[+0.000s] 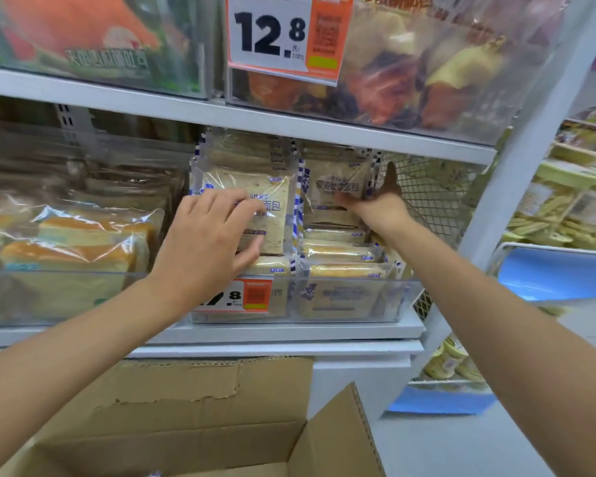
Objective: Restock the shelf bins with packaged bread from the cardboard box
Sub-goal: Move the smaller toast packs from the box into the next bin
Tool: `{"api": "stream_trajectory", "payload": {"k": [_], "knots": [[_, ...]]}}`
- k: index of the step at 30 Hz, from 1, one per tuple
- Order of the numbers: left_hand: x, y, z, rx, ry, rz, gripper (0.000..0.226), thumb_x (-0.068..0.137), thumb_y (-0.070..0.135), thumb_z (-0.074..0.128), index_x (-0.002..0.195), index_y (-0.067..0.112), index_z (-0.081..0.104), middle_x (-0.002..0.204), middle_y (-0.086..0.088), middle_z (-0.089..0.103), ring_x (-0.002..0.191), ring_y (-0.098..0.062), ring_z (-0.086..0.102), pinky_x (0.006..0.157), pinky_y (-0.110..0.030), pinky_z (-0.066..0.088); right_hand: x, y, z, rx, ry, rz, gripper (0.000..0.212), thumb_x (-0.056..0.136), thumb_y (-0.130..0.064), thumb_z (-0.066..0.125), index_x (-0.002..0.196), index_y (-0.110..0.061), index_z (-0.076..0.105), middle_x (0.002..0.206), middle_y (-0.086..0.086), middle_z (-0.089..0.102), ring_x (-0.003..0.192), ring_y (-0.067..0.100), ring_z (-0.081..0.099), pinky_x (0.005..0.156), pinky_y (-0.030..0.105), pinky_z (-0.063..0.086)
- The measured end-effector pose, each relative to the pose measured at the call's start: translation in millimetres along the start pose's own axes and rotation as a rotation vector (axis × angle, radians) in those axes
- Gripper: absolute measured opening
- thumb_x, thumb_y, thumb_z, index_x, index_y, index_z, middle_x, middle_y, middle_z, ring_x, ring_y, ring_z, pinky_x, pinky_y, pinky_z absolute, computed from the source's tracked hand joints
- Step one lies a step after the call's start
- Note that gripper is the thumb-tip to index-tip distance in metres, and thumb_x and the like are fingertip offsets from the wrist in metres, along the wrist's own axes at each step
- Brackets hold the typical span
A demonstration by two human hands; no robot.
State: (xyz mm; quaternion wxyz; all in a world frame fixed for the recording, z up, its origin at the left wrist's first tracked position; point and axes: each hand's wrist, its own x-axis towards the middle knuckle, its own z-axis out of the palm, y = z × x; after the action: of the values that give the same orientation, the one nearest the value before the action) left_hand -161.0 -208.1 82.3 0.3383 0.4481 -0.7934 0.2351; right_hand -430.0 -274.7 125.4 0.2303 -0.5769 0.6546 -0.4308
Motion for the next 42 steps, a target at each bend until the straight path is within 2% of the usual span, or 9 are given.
{"api": "stream_trajectory", "payload": {"k": [2,5,10,17,21,25,28,32,42], "knots": [[0.0,0.3,-0.7,0.002,-0.009,-0.001,0.040,0.090,0.038,0.048,0.121,0.016,0.057,0.118,-0.007,0.058,0.106,-0.026,0.053,0.088,-0.040,0.039,-6.7,2.9,3.1,-0.024,0.068,-0.072,0.137,0.044,-0.069,0.078,0.147,-0.045,-0.008,0.147,0.005,0.041,0.114,0.027,0.060,0.090,0.044,0.056],[-0.1,0.4,-0.5,0.002,-0.016,-0.005,0.041,0.090,0.039,0.046,0.121,0.016,0.057,0.118,-0.007,0.058,0.106,-0.025,0.053,0.088,-0.039,0.039,-15.6,2.2,4.9,-0.162,0.057,-0.216,0.124,0.060,-0.051,0.086,0.152,-0.040,0.004,0.143,0.007,0.039,0.121,0.019,0.051,0.101,0.032,0.045],[0.0,0.5,0.6,0.002,-0.008,0.006,0.040,0.090,0.039,0.046,0.121,0.016,0.057,0.117,-0.006,0.058,0.105,-0.025,0.053,0.088,-0.038,0.038,-12.2,1.4,5.3,-0.282,0.039,-0.247,0.108,0.075,-0.033,0.082,0.155,-0.030,0.010,0.147,0.013,0.031,0.123,0.028,0.050,0.090,0.020,0.035],[0.3,2.4,-3.4,-0.067,-0.018,0.003,0.036,0.089,0.033,0.055,0.120,0.015,0.059,0.117,-0.006,0.059,0.106,-0.024,0.053,0.090,-0.038,0.039,-26.8,-2.2,-1.1,-0.537,-0.007,-0.117,0.111,0.075,-0.066,0.067,0.148,-0.049,-0.014,0.162,0.012,0.004,0.147,0.039,0.012,0.116,0.055,0.023],[-14.2,7.8,-17.6,-0.198,0.000,-0.055,0.028,0.086,0.023,0.066,0.112,0.015,0.062,0.111,-0.003,0.059,0.103,-0.022,0.054,0.084,-0.034,0.038,-67.3,-15.8,1.1,-0.620,0.085,-0.204,0.079,0.087,-0.051,0.063,0.152,-0.033,0.022,0.157,0.017,0.019,0.142,0.035,0.021,0.115,0.047,0.021],[-58.0,20.2,-41.7,-0.368,-0.124,-0.198,0.014,0.089,0.023,0.063,0.102,0.018,0.060,0.092,0.005,0.058,0.084,-0.019,0.055,0.069,-0.035,0.044,-120.2,-21.1,17.2,-0.449,0.123,-0.355,0.025,0.087,-0.020,0.063,0.112,-0.017,0.064,0.111,0.002,0.053,0.102,0.018,0.052,0.091,0.031,0.041],[-104.5,17.8,-50.6,-0.425,-0.398,-0.360,0.013,0.092,0.031,0.062,0.101,0.023,0.058,0.091,0.009,0.053,0.080,-0.014,0.051,0.066,-0.032,0.042,-164.8,-22.1,43.1,-0.388,0.003,-0.397,0.007,0.086,-0.013,0.060,0.089,-0.018,0.062,0.088,-0.003,0.053,0.072,0.009,0.048,0.069,0.031,0.043],[-177.9,-5.5,-61.9,-0.450,-0.627,-0.486,0.012,0.089,0.030,0.067,0.094,0.021,0.060,0.092,0.007,0.058,0.085,-0.014,0.056,0.070,-0.026,0.038,-218.4,-3.4,100.1,-0.348,-0.288,-0.402,0.011,0.083,-0.008,0.060,0.088,-0.015,0.066,0.078,-0.003,0.058,0.071,0.013,0.052,0.069,0.033,0.047],[-347.1,-83.5,-95.4,-0.447,-0.692,-0.885,0.016,0.084,0.010,0.072,0.081,0.023,0.062,0.070,0.014,0.053,0.061,0.002,0.048,0.061,-0.016,0.035,-322.0,96.2,255.7,-0.307,-0.999,0.060,0.021,0.083,-0.005,0.064,0.102,-0.010,0.070,0.087,-0.003,0.061,0.080,0.009,0.054,0.072,0.020,0.039]]}}
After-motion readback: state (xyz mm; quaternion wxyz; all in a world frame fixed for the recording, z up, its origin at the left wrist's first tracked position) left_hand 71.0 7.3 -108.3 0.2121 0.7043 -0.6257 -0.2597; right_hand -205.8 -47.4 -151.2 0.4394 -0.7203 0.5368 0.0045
